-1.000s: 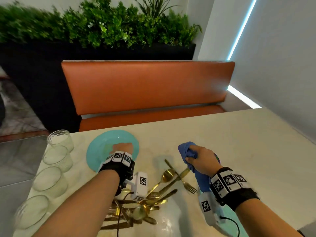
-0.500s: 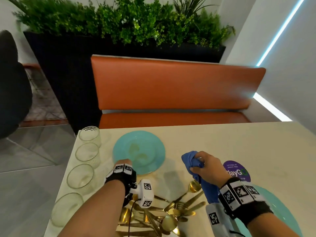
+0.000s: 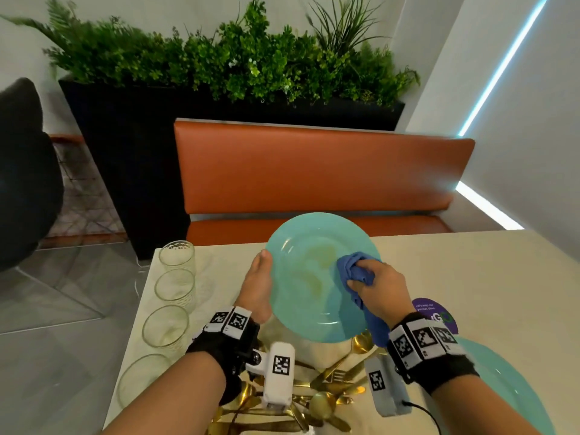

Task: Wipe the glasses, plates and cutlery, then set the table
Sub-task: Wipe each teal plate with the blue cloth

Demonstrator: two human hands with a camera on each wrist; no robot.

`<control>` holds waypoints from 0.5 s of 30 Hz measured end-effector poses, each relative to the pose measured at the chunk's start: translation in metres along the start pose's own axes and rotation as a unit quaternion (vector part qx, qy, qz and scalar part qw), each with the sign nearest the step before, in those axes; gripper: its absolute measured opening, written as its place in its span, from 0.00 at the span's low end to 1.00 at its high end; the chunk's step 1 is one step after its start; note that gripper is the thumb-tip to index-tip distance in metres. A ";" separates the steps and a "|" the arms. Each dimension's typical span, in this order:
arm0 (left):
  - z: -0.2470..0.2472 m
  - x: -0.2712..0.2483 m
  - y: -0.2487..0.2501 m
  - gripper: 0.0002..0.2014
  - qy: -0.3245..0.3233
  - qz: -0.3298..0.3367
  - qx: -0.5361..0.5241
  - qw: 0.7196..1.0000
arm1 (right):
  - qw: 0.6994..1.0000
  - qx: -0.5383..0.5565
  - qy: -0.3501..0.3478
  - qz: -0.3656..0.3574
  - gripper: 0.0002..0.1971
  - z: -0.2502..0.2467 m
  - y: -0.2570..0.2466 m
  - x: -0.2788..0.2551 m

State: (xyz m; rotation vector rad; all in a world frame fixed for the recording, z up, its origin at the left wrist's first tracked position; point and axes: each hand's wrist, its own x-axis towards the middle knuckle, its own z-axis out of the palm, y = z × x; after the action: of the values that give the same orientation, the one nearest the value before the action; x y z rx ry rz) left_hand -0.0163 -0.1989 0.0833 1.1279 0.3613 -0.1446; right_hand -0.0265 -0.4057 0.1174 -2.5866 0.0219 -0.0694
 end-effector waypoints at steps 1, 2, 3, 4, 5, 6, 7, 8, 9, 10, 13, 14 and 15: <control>0.002 -0.004 -0.001 0.14 -0.021 -0.011 -0.014 1.000 | 1.000 -0.016 0.025 -0.001 0.12 0.004 0.001 -0.001; 0.004 -0.008 -0.001 0.15 -0.034 -0.018 -0.019 0.999 | 0.999 -0.027 0.047 0.001 0.14 0.008 0.002 -0.004; 0.005 -0.013 -0.001 0.16 -0.046 -0.021 -0.025 0.998 | 0.997 -0.042 0.063 0.010 0.15 0.012 0.001 -0.009; 0.006 -0.015 -0.001 0.17 -0.050 -0.020 -0.026 0.998 | 0.995 -0.059 0.079 0.011 0.16 0.018 -0.001 -0.016; 0.005 -0.016 -0.001 0.18 -0.052 -0.015 -0.030 0.998 | 0.994 -0.070 0.088 0.004 0.16 0.022 -0.005 -0.023; 0.005 -0.018 -0.001 0.18 -0.046 -0.009 -0.034 0.998 | 0.993 -0.072 0.090 -0.014 0.16 0.026 -0.009 -0.031; 0.005 -0.019 0.002 0.18 -0.034 -0.001 -0.035 0.999 | 0.995 -0.061 0.072 -0.039 0.16 0.030 -0.014 -0.040; 0.005 -0.020 0.004 0.19 -0.029 0.001 -0.034 0.999 | 0.996 -0.048 0.038 -0.070 0.16 0.036 -0.016 -0.048; 0.005 -0.021 0.006 0.20 -0.026 0.002 -0.036 0.999 | 0.993 -0.049 -0.004 -0.104 0.17 0.040 -0.018 -0.057; 0.004 -0.021 0.008 0.20 -0.023 0.008 -0.034 0.999 | 0.987 -0.068 -0.049 -0.134 0.19 0.043 -0.018 -0.064; -0.002 -0.021 0.013 0.17 -0.028 0.032 -0.007 0.999 | 0.958 -0.189 -0.158 -0.150 0.15 0.021 -0.011 -0.066; -0.004 -0.021 0.013 0.17 -0.031 0.036 -0.001 0.999 | 0.954 -0.217 -0.161 -0.131 0.14 0.010 -0.008 -0.059; -0.005 -0.023 0.015 0.17 -0.037 0.038 0.005 0.999 | 0.960 -0.224 -0.138 -0.099 0.14 -0.001 -0.006 -0.052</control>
State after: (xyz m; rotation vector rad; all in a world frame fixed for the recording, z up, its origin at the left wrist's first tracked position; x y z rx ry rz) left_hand -0.0345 -0.1893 0.1019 1.1414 0.2525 -0.1212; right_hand -0.0790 -0.3993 0.1186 -3.0188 -0.3657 0.2519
